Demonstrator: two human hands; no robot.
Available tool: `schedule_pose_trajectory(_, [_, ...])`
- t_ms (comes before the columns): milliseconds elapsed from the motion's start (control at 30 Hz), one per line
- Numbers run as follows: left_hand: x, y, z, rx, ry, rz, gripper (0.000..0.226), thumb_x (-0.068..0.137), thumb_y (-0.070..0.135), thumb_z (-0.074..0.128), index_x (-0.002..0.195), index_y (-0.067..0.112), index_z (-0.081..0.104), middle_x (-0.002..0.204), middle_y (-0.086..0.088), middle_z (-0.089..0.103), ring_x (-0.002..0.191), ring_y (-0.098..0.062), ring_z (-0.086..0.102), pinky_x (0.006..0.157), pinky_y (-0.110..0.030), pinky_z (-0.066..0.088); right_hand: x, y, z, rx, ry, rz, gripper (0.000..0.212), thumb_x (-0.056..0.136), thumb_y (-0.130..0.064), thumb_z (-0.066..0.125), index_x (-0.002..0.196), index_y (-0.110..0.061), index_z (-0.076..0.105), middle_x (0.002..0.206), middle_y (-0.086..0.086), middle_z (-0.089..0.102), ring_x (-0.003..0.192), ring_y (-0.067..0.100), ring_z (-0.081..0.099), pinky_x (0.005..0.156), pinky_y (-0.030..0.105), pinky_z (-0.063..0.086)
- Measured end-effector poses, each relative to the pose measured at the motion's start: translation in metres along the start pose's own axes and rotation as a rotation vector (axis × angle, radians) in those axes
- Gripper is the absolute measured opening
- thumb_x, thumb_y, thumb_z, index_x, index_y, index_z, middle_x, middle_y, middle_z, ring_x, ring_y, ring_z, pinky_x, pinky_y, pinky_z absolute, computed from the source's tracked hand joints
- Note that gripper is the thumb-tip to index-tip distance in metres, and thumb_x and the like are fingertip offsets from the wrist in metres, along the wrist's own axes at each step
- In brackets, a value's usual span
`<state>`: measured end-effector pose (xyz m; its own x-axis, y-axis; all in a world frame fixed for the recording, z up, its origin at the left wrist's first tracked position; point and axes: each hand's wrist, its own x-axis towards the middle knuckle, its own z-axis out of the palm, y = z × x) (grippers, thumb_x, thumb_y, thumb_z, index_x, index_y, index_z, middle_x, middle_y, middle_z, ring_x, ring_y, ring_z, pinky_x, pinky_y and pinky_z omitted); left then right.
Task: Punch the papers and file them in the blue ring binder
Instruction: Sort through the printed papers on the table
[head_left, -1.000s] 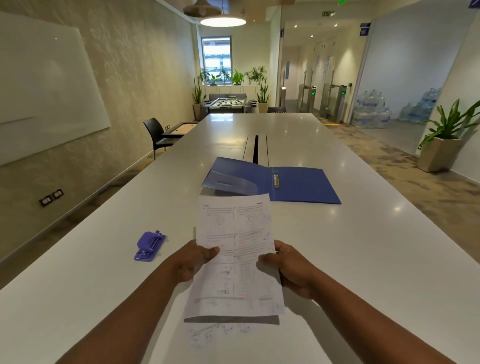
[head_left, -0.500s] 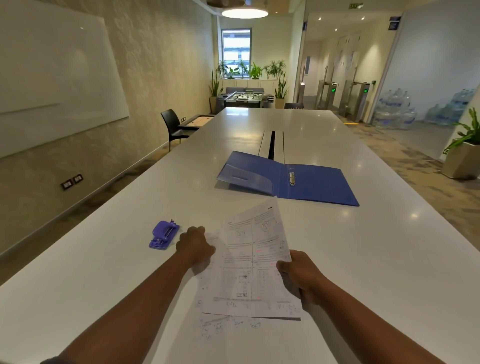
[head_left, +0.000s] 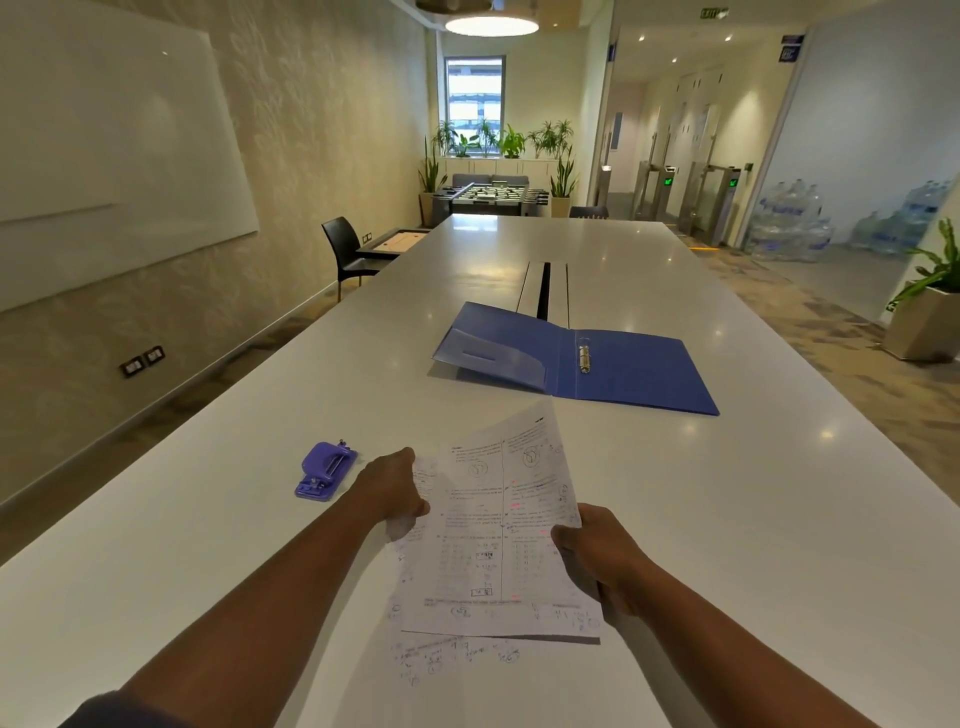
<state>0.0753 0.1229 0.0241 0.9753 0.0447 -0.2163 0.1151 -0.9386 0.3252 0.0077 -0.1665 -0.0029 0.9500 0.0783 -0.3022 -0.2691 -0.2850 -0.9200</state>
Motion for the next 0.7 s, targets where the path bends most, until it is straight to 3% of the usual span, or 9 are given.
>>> schedule_pose_trajectory(133, [0.002,0.003,0.003,-0.301,0.074,-0.028,0.094,0.075,0.019,0.087,0.153,0.012,0.034,0.149,-0.014,0.049,0.129,-0.031,0.053,0.100,-0.037,0.048,-0.002,0.000,0.000,0.015,-0.004,0.002,0.035,0.097,0.004,0.047,0.116,-0.013,0.071,0.120,0.005,0.076,0.110,0.030,0.073,0.097,0.050,0.059])
schedule_pose_trajectory(233, [0.006,0.004,0.004,-0.649,0.224,-0.150,0.096,0.073,0.010,0.087,0.153,0.014,0.034,0.151,-0.015,0.041,0.128,-0.033,0.051,0.092,-0.036,0.048,-0.005,0.000,0.000,0.058,-0.008,0.012,0.034,0.098,0.003,0.047,0.109,-0.018,0.072,0.117,0.003,0.078,0.107,0.028,0.075,0.096,0.051,0.060])
schedule_pose_trajectory(333, [0.009,0.001,0.003,-1.030,0.338,-0.293,0.089,0.075,0.008,0.087,0.148,0.009,0.037,0.140,-0.019,0.052,0.115,-0.032,0.057,0.085,-0.037,0.049,-0.008,0.003,0.000,0.137,-0.016,0.020,0.035,0.098,0.002,0.046,0.115,-0.015,0.072,0.115,0.004,0.079,0.106,0.030,0.075,0.095,0.054,0.060])
schedule_pose_trajectory(467, [0.015,-0.005,0.006,-1.109,0.371,-0.305,0.055,0.078,0.013,0.087,0.123,-0.004,0.060,0.113,-0.010,0.061,0.098,-0.024,0.059,0.086,-0.034,0.048,-0.009,0.006,-0.002,0.239,-0.038,0.015,0.037,0.098,0.002,0.044,0.121,-0.012,0.069,0.118,0.008,0.078,0.108,0.034,0.075,0.095,0.058,0.058])
schedule_pose_trajectory(567, [0.014,-0.002,0.007,-1.152,0.403,-0.249,0.023,0.080,0.013,0.085,0.084,0.002,0.065,0.086,-0.004,0.066,0.072,-0.016,0.059,0.064,-0.023,0.046,-0.010,0.007,-0.005,0.300,-0.058,0.007,0.039,0.099,0.003,0.042,0.124,-0.012,0.068,0.120,0.010,0.077,0.110,0.036,0.074,0.096,0.058,0.058])
schedule_pose_trajectory(700, [0.005,0.011,-0.003,-1.008,0.501,-0.131,0.035,0.083,0.019,0.083,0.059,0.011,0.060,0.054,0.002,0.058,0.052,-0.015,0.049,0.054,-0.026,0.041,-0.014,0.004,-0.014,0.234,-0.002,-0.015,0.041,0.098,0.004,0.044,0.122,-0.015,0.070,0.117,0.006,0.078,0.108,0.031,0.075,0.096,0.054,0.059])
